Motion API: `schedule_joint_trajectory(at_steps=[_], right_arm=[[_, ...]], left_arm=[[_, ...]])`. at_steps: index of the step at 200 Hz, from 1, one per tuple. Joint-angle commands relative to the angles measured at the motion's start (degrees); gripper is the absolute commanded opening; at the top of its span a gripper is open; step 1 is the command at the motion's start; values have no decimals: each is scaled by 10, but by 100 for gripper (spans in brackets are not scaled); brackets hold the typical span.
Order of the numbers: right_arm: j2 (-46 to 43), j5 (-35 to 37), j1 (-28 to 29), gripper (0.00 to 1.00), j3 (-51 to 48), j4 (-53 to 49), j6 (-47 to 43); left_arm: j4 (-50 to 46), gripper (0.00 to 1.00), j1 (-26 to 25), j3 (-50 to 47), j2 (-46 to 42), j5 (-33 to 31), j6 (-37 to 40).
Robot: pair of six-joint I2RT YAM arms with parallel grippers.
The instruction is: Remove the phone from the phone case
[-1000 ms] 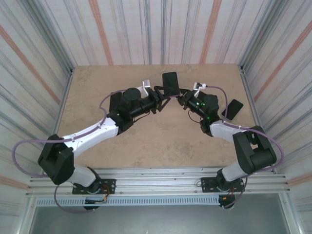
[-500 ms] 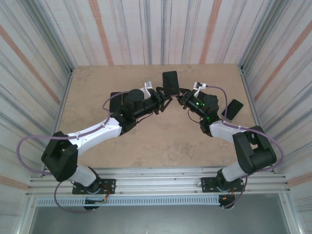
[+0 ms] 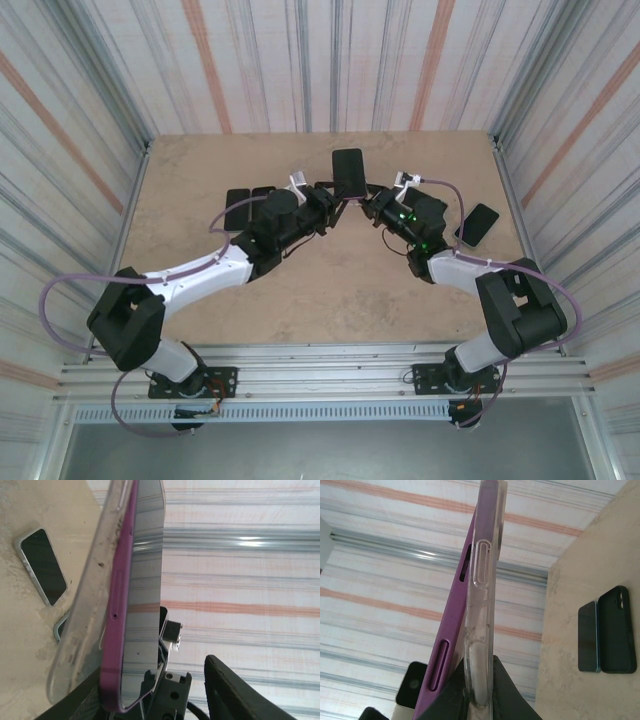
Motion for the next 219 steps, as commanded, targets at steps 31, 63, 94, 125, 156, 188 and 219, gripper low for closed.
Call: schedule_joint_trajectory(at_steps=[31,63,94,125,156,188,219], right_arm=[[-24,20,13,0,-9,48,-27],[-24,20,13,0,-12,48,-30],[-23,27,11,0,-15,27,-45],[-33,62,11,0,-15,-46,-81],[-38,93,-2,0,-18,-84,-96],[-44,102,-11,0,-18,-101,-109],[-56,101,-16,0,-21,-122,-128]], left_arm=[[38,26,-4,35,16,-49,-1],[46,9,-4,42,23,-51,-1],[46,0,-6,54,22,-42,12],[34,0,-12,57,8,-35,22],[3,0,-15,62,-17,-22,41],[-18,0,-9,52,-38,-11,49],[-11,0,1,25,-52,1,48]])
